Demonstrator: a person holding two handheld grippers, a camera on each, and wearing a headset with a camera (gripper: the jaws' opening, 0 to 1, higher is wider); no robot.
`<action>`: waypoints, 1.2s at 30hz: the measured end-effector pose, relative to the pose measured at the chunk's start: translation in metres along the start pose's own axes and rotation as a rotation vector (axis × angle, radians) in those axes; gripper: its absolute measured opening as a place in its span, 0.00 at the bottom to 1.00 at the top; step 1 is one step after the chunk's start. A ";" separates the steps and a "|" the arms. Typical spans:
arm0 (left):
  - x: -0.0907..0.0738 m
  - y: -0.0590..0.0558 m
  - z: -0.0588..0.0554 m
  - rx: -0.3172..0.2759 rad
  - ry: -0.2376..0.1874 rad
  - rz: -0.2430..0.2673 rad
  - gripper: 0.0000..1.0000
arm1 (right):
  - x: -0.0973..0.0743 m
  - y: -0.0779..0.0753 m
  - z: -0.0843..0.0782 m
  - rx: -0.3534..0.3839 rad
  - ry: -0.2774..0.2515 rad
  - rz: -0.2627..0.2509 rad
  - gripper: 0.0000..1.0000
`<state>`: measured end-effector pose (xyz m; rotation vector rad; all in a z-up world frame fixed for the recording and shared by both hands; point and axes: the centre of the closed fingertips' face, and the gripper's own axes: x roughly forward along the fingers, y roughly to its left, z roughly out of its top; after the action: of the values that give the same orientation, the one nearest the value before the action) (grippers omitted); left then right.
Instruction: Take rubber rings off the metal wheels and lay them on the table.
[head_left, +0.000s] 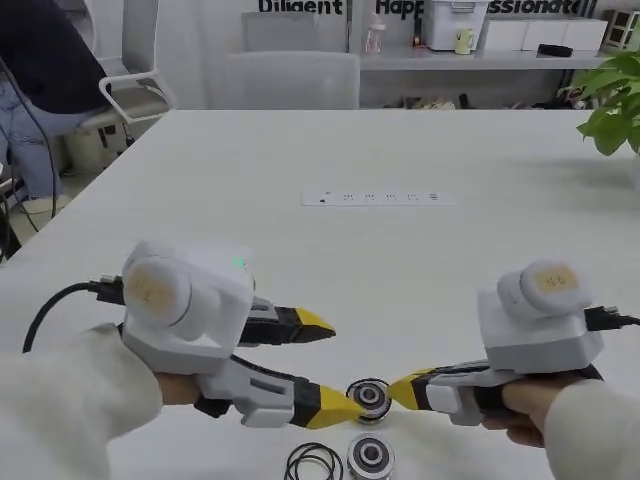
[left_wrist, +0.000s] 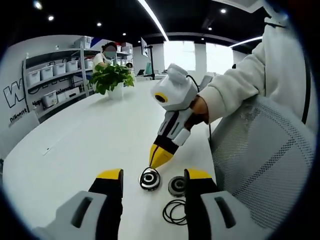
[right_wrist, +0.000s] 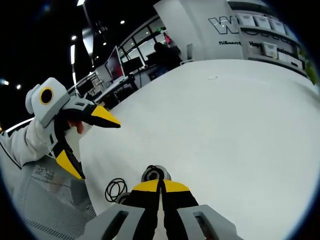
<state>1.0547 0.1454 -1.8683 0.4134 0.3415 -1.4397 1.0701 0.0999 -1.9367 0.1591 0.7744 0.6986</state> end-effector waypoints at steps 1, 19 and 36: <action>-0.004 0.001 0.001 -0.002 -0.005 0.007 0.46 | 0.000 0.000 0.000 0.000 0.000 -0.001 0.00; -0.055 -0.015 0.000 -0.057 -0.085 0.117 0.59 | -0.004 -0.006 0.004 0.027 -0.020 -0.017 0.00; -0.084 -0.016 -0.005 -0.142 -0.143 0.177 0.70 | -0.012 -0.012 0.012 0.045 -0.052 -0.037 0.00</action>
<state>1.0303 0.2200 -1.8350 0.2184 0.2821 -1.2555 1.0784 0.0840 -1.9256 0.2022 0.7421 0.6396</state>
